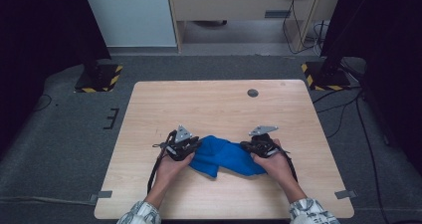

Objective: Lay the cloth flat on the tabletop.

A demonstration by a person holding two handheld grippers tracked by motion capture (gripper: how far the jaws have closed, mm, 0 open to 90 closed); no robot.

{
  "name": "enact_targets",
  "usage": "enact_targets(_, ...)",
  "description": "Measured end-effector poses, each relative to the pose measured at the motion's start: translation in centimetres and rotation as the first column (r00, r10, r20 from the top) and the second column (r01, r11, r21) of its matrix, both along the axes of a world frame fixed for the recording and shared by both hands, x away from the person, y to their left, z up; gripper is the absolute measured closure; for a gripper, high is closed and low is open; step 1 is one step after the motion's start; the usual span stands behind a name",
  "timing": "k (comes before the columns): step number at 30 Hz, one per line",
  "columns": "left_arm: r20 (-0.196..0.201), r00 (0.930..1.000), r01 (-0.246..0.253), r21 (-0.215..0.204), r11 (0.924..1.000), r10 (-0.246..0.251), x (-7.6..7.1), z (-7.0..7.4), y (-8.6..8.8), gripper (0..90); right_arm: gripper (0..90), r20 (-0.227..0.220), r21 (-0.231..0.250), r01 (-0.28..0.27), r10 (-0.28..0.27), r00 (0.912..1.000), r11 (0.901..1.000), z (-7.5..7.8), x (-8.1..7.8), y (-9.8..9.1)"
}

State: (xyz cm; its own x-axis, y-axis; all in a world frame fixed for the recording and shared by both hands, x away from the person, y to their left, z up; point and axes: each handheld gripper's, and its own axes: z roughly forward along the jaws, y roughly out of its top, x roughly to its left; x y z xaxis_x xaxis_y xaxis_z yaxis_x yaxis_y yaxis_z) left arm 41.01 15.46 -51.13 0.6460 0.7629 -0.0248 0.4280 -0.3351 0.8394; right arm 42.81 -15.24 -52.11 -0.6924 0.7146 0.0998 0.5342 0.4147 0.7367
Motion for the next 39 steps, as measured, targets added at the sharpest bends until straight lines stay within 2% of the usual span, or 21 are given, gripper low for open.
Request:
enact_targets(1, 0.006, 1.0000, 0.001, -0.008, 1.0000, -0.001, 0.1, 0.0, 0.0, 56.2, 88.8, -0.001, 0.001, 0.001, -0.001, 1.0000, 1.0000, 0.0, 0.0, 0.0)
enact_targets(2, 0.006, 1.0000, 0.001, -0.014, 0.9999, -0.001, 0.2, -0.1, -0.1, 43.0, 88.8, -0.004, 0.000, 0.000, 0.000, 1.0000, 1.0000, 0.0, 0.0, 0.1)
enact_targets(4, -0.004, 0.9998, 0.018, -0.022, 0.9996, -0.018, 0.3, -0.2, -0.5, 32.8, 88.8, -0.004, 0.000, -0.001, 0.001, 1.0000, 1.0000, 0.0, 0.0, 0.1)
enact_targets(5, -0.006, 0.9997, 0.024, -0.016, 0.9996, -0.024, 0.4, -0.3, -0.7, 32.8, 88.8, -0.005, 0.000, -0.002, 0.002, 1.0000, 1.0000, 0.0, 0.0, 0.1)
enact_targets(7, -0.006, 0.9991, 0.041, -0.025, 0.9988, -0.041, 0.4, -0.4, -1.1, 25.3, 88.8, -0.005, 0.003, 0.002, -0.002, 1.0000, 1.0000, -0.1, 0.0, 0.1)
enact_targets(9, -0.021, 0.9967, 0.077, -0.035, 0.9964, -0.078, 0.4, -0.5, -1.6, 21.1, 88.8, -0.006, 0.004, 0.001, -0.001, 1.0000, 1.0000, -0.1, 0.0, 0.1)
enact_targets(10, -0.021, 0.9967, 0.077, -0.035, 0.9964, -0.078, 0.4, -0.5, -1.6, 19.9, 88.8, -0.006, 0.004, 0.001, -0.001, 1.0000, 1.0000, -0.1, 0.0, 0.1)
enact_targets(12, -0.030, 0.9970, 0.071, 0.001, 0.9975, -0.071, 0.4, -0.9, -2.0, 18.6, 88.8, -0.008, 0.002, 0.000, 0.000, 1.0000, 1.0000, -0.1, 0.0, 0.1)
enact_targets(13, -0.044, 0.9963, 0.074, 0.014, 0.9971, -0.073, 0.5, -1.1, -2.1, 23.3, 88.7, -0.005, 0.002, 0.000, 0.000, 1.0000, 1.0000, -0.1, 0.0, 0.2)
enact_targets(15, -0.060, 0.9960, 0.070, 0.055, 0.9961, -0.066, 0.6, -1.6, -2.4, 26.5, 88.7, -0.006, 0.003, 0.000, 0.000, 1.0000, 1.0000, -0.1, 0.0, 0.2)
enact_targets(16, -0.068, 0.9950, 0.077, 0.068, 0.9947, -0.072, 0.8, -1.9, -2.6, 35.6, 88.8, -0.006, 0.004, 0.000, 0.000, 1.0000, 1.0000, -0.1, -0.1, 0.2)
enact_targets(17, -0.068, 0.9950, 0.077, 0.068, 0.9947, -0.072, 0.8, -1.9, -2.6, 39.4, 88.8, -0.004, 0.003, -0.003, 0.003, 1.0000, 1.0000, -0.1, -0.1, 0.2)
enact_targets(18, -0.072, 0.9948, 0.078, 0.081, 0.9937, -0.072, 0.8, -2.0, -2.7, 39.4, 88.8, -0.004, 0.003, -0.003, 0.003, 1.0000, 1.0000, -0.1, -0.1, 0.2)
enact_targets(19, -0.077, 0.9946, 0.077, 0.100, 0.9920, -0.070, 0.8, -2.1, -2.7, 44.7, 88.8, -0.005, 0.002, -0.004, 0.004, 1.0000, 1.0000, 0.0, -0.1, 0.2)
enact_targets(22, -0.092, 0.9932, 0.080, 0.090, 0.9927, -0.071, 0.8, -2.1, -2.6, 55.5, 88.8, -0.008, 0.000, -0.002, 0.002, 1.0000, 1.0000, -0.1, -0.2, 0.2)
enact_targets(23, -0.088, 0.9939, 0.075, 0.088, 0.9933, -0.067, 0.8, -2.0, -2.6, 64.9, 88.8, -0.009, -0.005, -0.005, 0.005, 0.9999, 1.0000, -0.2, -0.2, 0.2)
enact_targets(26, -0.076, 0.9950, 0.072, 0.101, 0.9923, -0.064, 0.7, -1.8, -2.6, 71.8, 88.9, -0.009, -0.010, -0.008, 0.008, 0.9999, 0.9999, -0.2, -0.2, 0.2)
enact_targets(31, -0.061, 0.9980, 0.019, 0.076, 0.9969, -0.014, 0.7, -1.1, -1.5, 78.0, 88.9, -0.010, -0.019, -0.005, 0.004, 0.9999, 0.9998, -0.2, -0.3, 0.1)
enact_targets(32, -0.047, 0.9988, -0.008, 0.062, 0.9980, 0.011, 0.8, -0.8, -1.0, 78.5, 89.0, -0.014, -0.024, -0.006, 0.006, 0.9999, 0.9997, -0.2, -0.3, 0.0)
enact_targets(37, -0.010, 0.9979, -0.064, 0.020, 0.9978, 0.064, 0.8, 0.0, 0.4, 79.7, 89.1, -0.015, -0.032, -0.005, 0.005, 0.9999, 0.9995, -0.2, -0.3, -0.2)
enact_targets(39, -0.010, 0.9977, -0.067, 0.014, 0.9977, 0.067, 0.8, 0.1, 0.6, 80.4, 89.1, -0.016, -0.034, -0.008, 0.007, 0.9998, 0.9994, -0.1, -0.3, -0.3)
